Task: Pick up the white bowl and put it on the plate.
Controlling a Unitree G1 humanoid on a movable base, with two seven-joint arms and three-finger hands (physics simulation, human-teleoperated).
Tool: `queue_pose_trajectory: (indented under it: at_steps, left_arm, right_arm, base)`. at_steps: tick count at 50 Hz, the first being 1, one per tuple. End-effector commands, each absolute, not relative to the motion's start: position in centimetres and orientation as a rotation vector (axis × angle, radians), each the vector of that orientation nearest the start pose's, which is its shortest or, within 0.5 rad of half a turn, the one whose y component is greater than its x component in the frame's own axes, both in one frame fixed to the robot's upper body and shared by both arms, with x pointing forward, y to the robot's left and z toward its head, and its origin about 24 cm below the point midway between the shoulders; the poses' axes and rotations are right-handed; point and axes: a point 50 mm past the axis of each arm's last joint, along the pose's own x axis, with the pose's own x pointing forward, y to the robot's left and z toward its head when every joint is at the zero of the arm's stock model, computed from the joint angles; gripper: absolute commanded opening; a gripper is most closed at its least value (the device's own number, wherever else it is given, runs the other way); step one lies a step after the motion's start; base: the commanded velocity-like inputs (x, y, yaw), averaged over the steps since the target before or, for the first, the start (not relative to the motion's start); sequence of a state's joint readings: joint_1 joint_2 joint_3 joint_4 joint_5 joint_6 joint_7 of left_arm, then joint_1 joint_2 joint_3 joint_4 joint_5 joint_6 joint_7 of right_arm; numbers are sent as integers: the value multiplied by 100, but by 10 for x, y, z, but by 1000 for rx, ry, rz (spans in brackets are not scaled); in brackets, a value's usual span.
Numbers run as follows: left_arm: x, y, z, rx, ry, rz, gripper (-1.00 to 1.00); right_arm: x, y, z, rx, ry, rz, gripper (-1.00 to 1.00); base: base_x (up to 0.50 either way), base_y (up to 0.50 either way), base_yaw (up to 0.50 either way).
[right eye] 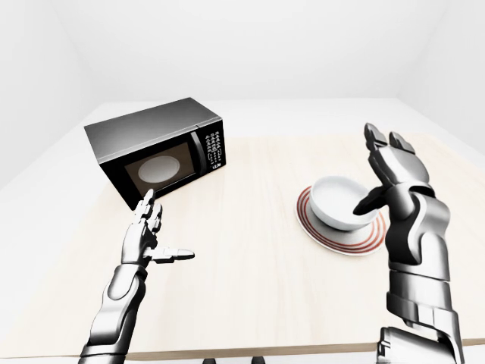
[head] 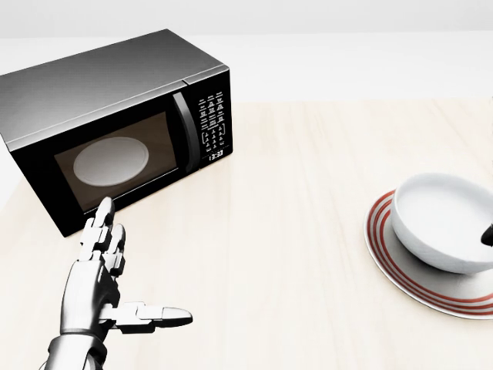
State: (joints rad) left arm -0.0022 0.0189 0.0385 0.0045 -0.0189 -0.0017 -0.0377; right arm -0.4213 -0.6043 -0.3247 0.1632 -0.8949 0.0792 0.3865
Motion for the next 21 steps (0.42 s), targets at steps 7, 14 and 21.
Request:
queue_pose_trajectory:
  at_steps: [7, 14, 21]
  left_arm:
    - [254, 160, 41, 0, 0, 0, 100]
    - [254, 160, 41, 0, 0, 0, 100]
    - [254, 160, 41, 0, 0, 0, 100]
  right_arm:
    - [254, -284, 307, -1389, -267, -257, 100]
    - [224, -264, 348, -1406, -525, -288, 100]
    - [150, -214, 388, -1456, -1038, -309, 100]
  base:
    - [0, 0, 0]
    - [0, 0, 0]
    - [0, 0, 0]
